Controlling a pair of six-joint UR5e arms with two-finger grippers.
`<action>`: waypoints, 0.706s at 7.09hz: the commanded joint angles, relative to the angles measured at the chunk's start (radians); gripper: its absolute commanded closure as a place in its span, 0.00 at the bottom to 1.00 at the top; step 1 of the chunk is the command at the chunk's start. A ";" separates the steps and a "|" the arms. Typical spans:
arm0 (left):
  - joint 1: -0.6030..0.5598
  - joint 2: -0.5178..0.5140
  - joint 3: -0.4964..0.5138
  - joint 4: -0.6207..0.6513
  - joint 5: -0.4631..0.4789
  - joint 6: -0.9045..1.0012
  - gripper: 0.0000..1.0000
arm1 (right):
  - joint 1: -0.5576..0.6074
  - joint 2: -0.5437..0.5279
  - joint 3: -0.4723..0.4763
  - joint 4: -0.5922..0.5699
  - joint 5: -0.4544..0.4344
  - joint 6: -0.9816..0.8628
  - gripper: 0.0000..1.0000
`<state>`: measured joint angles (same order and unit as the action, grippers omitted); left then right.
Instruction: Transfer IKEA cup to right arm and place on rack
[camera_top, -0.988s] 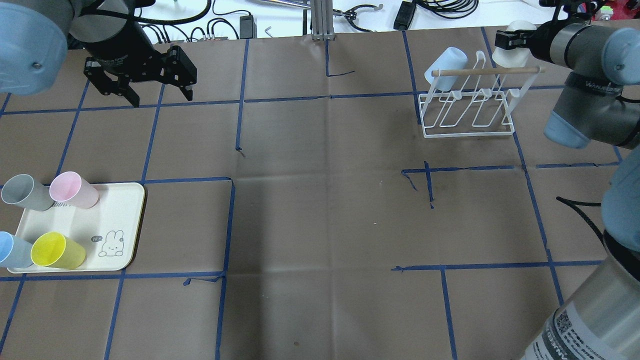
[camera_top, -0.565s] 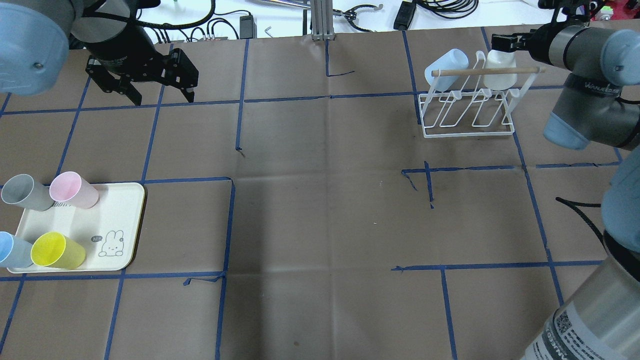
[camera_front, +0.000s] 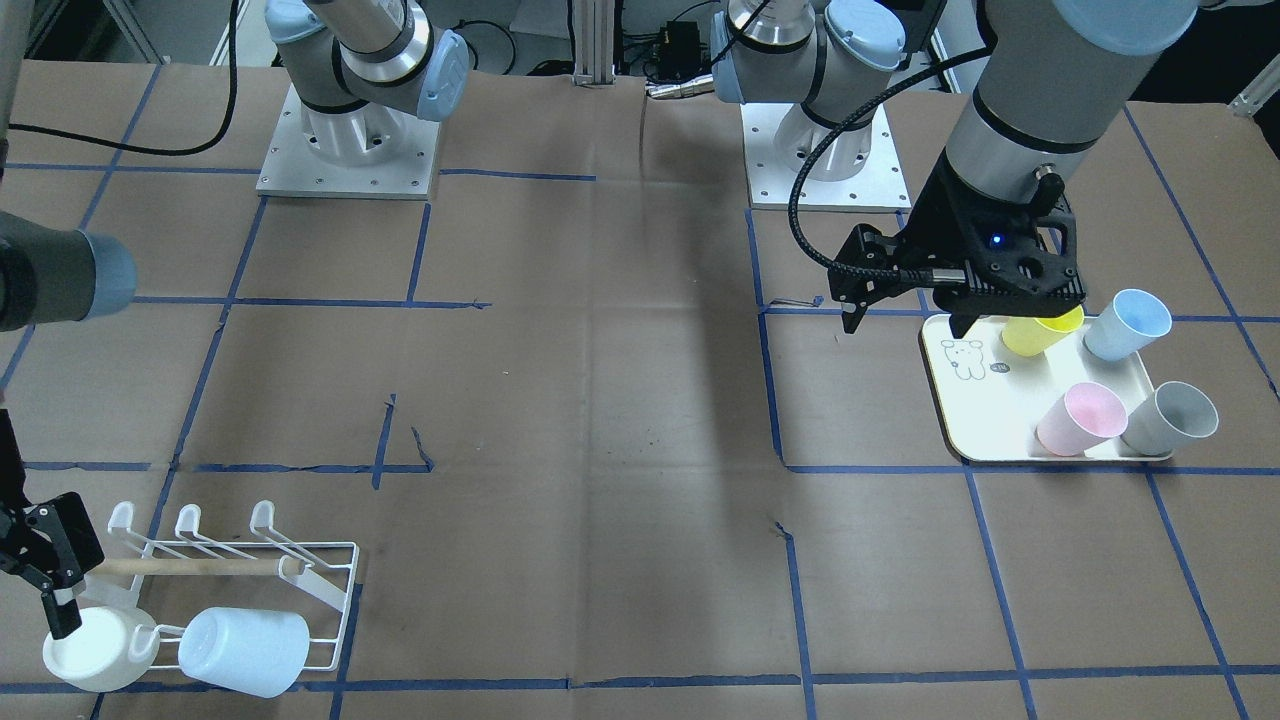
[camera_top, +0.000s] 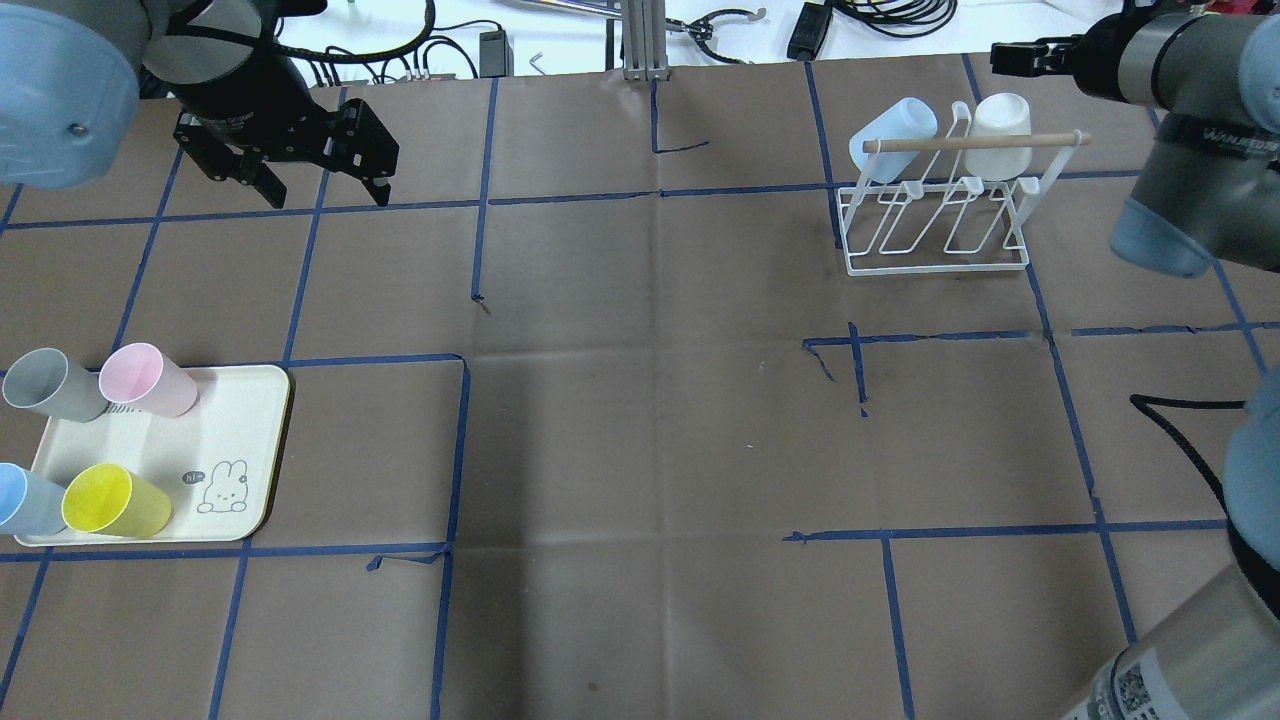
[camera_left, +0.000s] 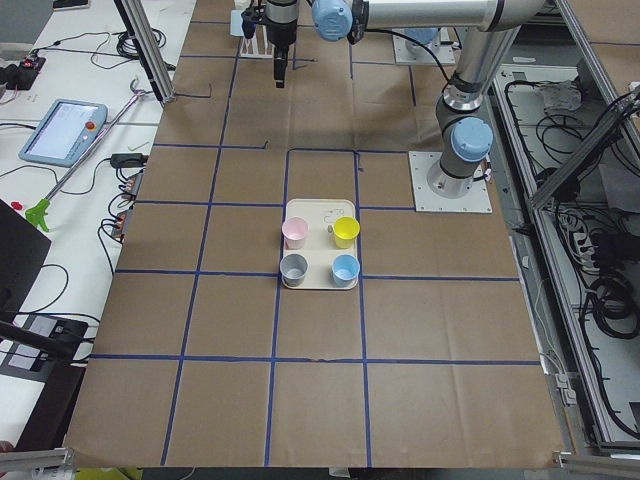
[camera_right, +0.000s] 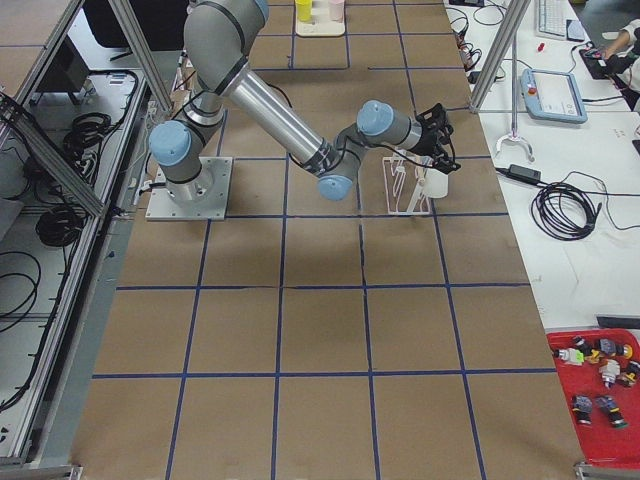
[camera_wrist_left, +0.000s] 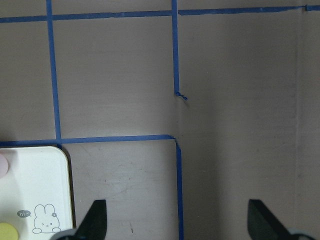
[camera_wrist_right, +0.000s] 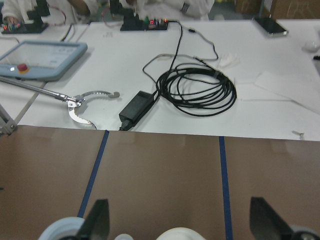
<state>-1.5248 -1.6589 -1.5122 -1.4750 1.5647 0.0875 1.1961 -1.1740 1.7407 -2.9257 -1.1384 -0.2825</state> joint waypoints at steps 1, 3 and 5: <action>0.000 0.001 0.000 0.001 0.001 0.003 0.00 | 0.072 -0.155 -0.021 0.349 -0.096 0.000 0.00; 0.000 0.001 0.000 0.001 0.000 0.002 0.00 | 0.172 -0.307 -0.027 0.733 -0.267 0.012 0.00; 0.000 -0.001 0.000 -0.001 0.000 0.000 0.00 | 0.250 -0.447 -0.065 1.019 -0.345 0.113 0.00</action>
<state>-1.5248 -1.6584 -1.5125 -1.4745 1.5647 0.0887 1.3984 -1.5423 1.6999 -2.0879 -1.4408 -0.2344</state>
